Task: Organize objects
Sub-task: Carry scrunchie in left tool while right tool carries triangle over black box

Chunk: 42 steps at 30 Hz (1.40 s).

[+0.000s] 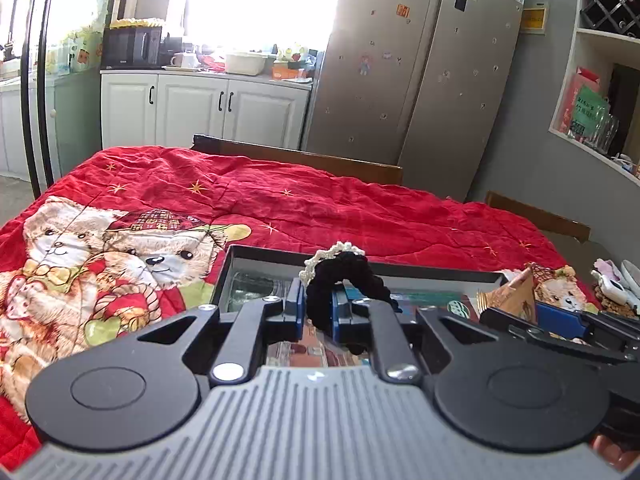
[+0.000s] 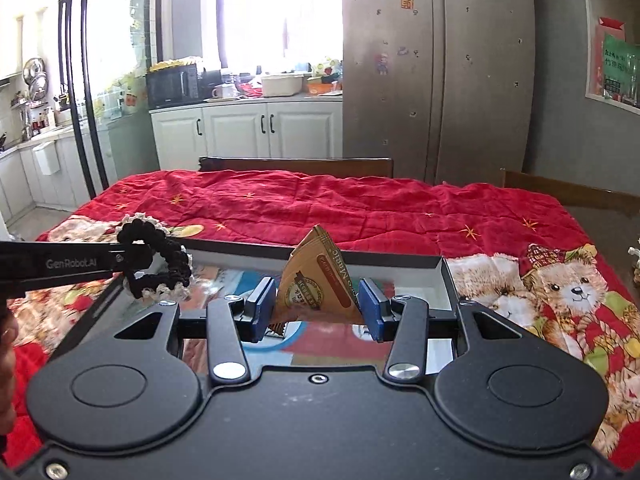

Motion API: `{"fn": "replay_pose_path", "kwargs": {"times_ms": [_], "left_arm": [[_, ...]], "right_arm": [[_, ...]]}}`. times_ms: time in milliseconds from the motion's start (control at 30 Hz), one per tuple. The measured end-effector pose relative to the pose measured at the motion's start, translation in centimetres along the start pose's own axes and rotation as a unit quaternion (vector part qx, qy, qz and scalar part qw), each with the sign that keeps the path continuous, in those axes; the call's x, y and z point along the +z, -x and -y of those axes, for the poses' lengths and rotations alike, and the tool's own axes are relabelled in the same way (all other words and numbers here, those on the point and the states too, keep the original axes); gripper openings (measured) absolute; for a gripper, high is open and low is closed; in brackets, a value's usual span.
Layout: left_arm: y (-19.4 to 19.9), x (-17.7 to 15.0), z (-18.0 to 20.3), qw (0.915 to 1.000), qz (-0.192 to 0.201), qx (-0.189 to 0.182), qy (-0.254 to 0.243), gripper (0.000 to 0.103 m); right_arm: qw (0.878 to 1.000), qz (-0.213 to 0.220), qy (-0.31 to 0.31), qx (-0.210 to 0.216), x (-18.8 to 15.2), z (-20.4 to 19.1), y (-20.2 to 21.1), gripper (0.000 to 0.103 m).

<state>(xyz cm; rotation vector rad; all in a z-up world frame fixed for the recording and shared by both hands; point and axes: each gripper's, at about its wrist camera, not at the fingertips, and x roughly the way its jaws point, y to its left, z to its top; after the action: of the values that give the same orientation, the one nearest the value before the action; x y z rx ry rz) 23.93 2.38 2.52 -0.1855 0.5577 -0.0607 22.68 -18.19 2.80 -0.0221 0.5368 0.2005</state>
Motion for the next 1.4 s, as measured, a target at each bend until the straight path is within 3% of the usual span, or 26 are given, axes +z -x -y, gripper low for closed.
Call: {"fn": "replay_pose_path", "kwargs": {"times_ms": [533, 1400], "left_arm": [[-5.4, -1.1, -0.1, 0.9984, -0.056, -0.004, -0.006, 0.017], [-7.1, -1.5, -0.2, 0.9965, -0.082, 0.005, -0.016, 0.018]], "right_arm": [[0.999, -0.04, 0.0, -0.016, -0.9, 1.8, -6.8, 0.044], [0.995, -0.097, -0.007, -0.002, -1.1, 2.0, -8.8, 0.044]]}}
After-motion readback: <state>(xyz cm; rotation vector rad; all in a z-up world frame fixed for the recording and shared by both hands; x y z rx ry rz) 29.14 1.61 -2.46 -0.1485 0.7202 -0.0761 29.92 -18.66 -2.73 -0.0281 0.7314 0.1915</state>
